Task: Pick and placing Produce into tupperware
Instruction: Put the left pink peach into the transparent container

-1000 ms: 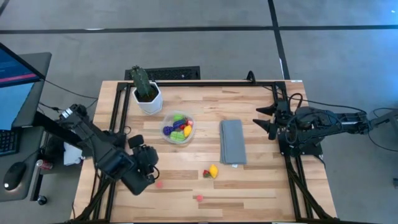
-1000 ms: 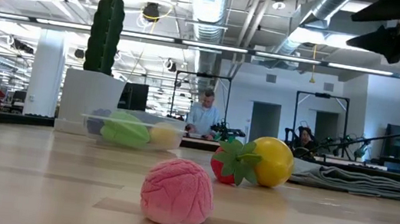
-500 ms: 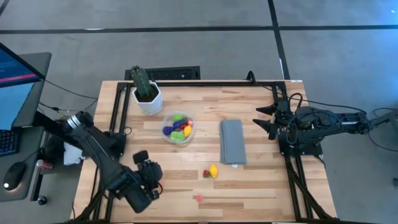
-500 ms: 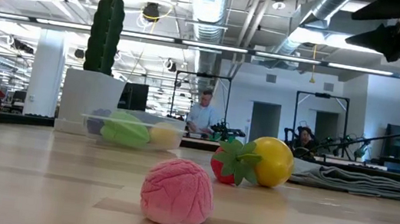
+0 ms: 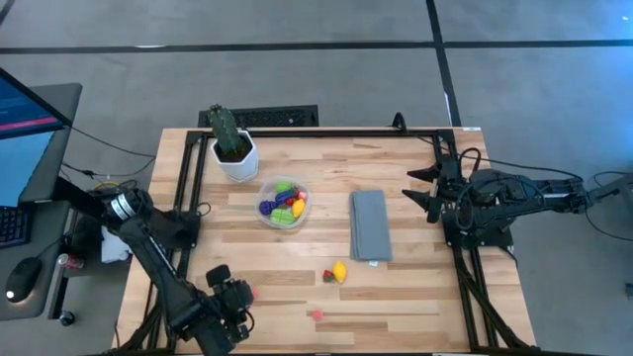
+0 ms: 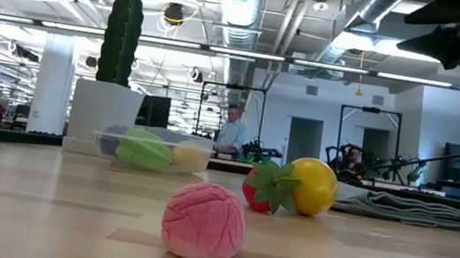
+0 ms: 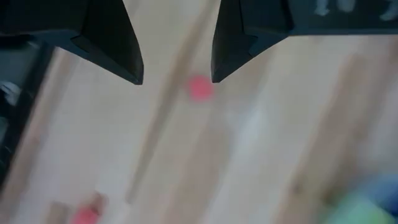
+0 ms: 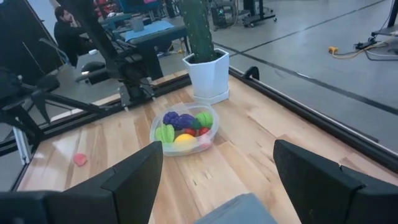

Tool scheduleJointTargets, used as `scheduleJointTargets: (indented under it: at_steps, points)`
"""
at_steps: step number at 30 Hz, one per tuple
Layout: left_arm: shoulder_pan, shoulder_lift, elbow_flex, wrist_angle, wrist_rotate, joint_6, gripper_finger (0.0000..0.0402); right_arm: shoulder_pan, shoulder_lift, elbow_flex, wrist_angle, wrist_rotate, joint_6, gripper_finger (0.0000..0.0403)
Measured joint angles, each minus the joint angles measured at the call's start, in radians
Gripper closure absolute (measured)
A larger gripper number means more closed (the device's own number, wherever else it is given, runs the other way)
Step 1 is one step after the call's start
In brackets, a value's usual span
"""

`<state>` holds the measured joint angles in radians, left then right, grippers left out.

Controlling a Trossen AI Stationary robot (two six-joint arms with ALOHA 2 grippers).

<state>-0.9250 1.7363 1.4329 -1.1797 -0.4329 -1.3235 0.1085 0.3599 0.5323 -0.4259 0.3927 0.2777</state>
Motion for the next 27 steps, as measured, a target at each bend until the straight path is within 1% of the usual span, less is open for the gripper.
scheduleJointTargets:
  at_steps: [4, 12, 15, 19, 27]
  points:
    - [-0.005, 0.0, -0.073, 0.109, 0.076, 0.0, 0.0221, 0.0, 0.0, 0.0, 0.0, -0.001, -0.016, 0.0075]
    - [-0.005, 0.001, -0.184, 0.132, 0.093, -0.053, 0.0221, 0.001, 0.0, 0.0, 0.0, -0.003, -0.016, 0.0075]
    - [0.003, 0.0, -0.229, 0.194, 0.097, -0.064, 0.0221, 0.001, 0.0, 0.0, 0.0, -0.003, -0.016, 0.0075]
    - [0.014, 0.0, -0.256, 0.258, 0.094, -0.054, 0.0221, 0.001, 0.0, 0.0, 0.0, -0.003, -0.016, 0.0075]
    - [0.018, 0.0, -0.259, 0.221, 0.062, -0.05, 0.0221, 0.0, 0.0, 0.0, 0.0, -0.003, -0.016, 0.0075]
